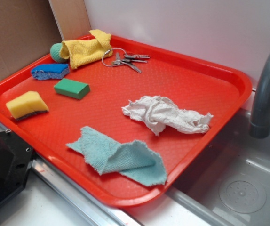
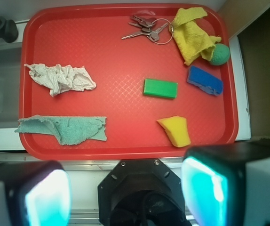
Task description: Grab the green block.
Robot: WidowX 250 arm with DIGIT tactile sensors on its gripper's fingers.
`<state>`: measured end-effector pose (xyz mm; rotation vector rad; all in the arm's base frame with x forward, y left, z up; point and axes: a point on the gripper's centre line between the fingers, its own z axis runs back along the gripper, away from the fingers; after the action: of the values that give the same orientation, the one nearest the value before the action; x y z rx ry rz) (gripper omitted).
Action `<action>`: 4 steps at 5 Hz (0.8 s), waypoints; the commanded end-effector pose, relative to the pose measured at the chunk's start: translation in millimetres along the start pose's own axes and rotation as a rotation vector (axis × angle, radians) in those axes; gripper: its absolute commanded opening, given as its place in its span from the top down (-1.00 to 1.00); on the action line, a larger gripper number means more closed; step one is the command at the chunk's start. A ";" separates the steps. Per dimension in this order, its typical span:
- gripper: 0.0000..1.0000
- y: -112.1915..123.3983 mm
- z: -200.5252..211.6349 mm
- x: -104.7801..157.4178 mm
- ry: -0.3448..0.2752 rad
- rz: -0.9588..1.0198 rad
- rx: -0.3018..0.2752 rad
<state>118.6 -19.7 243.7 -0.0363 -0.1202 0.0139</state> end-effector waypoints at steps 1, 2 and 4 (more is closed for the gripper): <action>-1.00 0.0 0.0 0.0 0.000 0.000 0.000; -1.00 36.2 -51.3 44.6 0.015 -0.245 -0.053; -1.00 47.2 -124.6 142.1 0.117 -0.659 -0.158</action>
<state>267.3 37.9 122.2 -0.1809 0.0330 -0.6231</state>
